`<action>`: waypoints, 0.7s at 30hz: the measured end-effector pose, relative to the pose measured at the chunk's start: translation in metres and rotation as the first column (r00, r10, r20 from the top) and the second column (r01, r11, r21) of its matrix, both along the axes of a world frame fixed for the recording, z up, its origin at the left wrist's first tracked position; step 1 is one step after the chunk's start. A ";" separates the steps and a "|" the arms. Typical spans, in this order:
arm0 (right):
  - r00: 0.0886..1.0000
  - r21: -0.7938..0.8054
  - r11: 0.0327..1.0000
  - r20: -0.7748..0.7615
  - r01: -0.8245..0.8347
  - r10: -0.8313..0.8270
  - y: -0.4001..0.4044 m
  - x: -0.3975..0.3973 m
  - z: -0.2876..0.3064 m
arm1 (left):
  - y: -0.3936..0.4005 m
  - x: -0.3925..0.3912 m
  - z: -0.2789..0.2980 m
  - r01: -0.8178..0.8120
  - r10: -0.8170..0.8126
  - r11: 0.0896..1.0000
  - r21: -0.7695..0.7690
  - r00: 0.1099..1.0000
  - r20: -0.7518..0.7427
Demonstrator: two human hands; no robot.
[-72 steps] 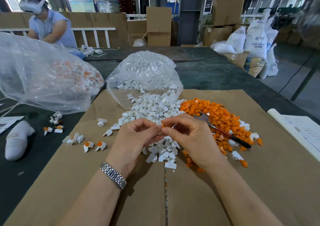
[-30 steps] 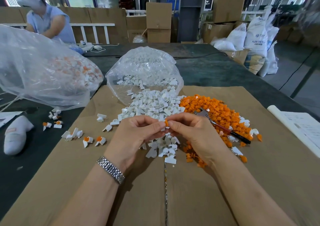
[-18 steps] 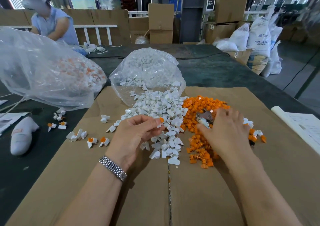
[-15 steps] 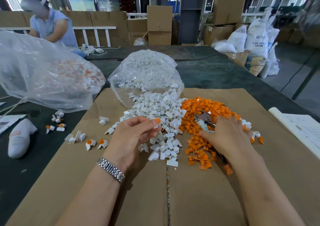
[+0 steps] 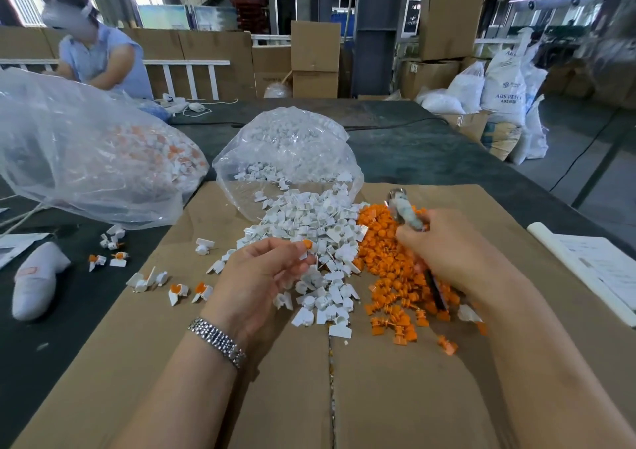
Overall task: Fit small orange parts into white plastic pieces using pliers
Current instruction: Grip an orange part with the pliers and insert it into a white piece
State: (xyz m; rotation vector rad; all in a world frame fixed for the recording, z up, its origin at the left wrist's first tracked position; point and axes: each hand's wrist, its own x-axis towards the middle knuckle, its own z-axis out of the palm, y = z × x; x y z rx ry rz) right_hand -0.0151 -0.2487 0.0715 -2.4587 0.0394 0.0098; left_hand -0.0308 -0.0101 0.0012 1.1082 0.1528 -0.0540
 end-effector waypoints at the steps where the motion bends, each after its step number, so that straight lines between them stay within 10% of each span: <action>1: 0.998 0.056 0.997 -0.032 -0.055 0.057 0.003 -0.004 0.005 | 0.001 0.000 0.000 0.000 0.000 1.000 -0.026 1.000 0.001; 6: 0.878 0.315 0.919 -0.336 -0.236 0.340 0.034 -0.022 0.007 | 0.005 0.001 0.001 0.004 -0.001 0.992 -0.126 1.000 0.024; 21: 0.860 0.143 0.911 -0.301 -0.387 0.412 0.060 -0.028 -0.014 | 0.005 0.000 0.002 -0.025 0.026 1.000 -0.016 0.999 0.021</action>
